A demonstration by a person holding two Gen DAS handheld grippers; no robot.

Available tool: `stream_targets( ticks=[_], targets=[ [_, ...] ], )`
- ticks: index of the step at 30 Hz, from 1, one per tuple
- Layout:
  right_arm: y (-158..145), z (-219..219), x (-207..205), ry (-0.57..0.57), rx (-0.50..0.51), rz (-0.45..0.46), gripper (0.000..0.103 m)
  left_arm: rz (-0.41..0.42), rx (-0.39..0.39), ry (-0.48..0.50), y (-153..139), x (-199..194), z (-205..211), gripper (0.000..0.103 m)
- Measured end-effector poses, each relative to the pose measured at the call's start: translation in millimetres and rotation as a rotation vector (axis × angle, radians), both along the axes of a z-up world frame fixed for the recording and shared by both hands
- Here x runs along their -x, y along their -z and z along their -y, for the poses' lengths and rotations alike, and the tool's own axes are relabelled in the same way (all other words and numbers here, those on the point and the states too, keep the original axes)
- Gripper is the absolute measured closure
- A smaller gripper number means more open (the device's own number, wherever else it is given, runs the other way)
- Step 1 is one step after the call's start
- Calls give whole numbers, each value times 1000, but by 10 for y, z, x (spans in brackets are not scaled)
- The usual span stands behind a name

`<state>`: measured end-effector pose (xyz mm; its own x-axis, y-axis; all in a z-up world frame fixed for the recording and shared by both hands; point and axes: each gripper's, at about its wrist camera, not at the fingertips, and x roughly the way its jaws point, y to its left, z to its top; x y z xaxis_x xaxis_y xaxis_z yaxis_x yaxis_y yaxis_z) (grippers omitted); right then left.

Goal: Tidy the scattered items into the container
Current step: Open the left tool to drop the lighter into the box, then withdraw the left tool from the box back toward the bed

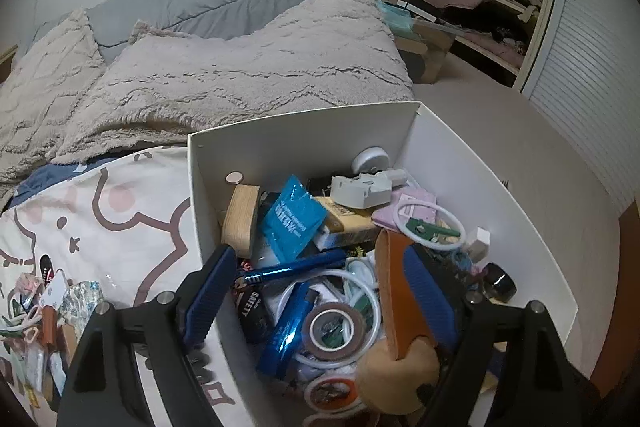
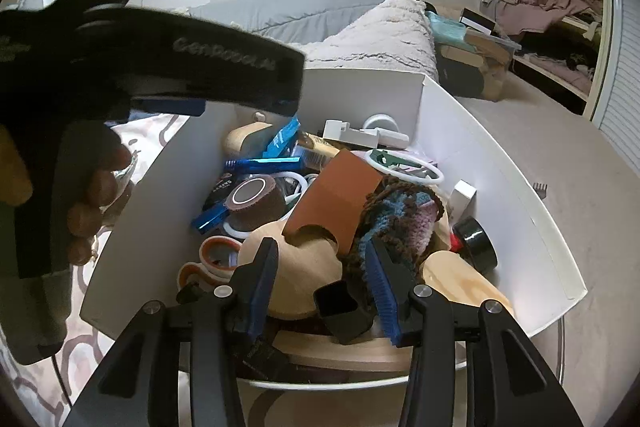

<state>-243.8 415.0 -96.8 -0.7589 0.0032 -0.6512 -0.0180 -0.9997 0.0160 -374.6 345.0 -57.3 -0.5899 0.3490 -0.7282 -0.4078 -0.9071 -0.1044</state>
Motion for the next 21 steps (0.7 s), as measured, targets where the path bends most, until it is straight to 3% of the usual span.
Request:
stream_targets(
  ticks=[21],
  targets=[
    [-300, -58, -55, 46, -6, -30, 57, -34, -20, -5, -152, -232, 333, 17]
  ],
)
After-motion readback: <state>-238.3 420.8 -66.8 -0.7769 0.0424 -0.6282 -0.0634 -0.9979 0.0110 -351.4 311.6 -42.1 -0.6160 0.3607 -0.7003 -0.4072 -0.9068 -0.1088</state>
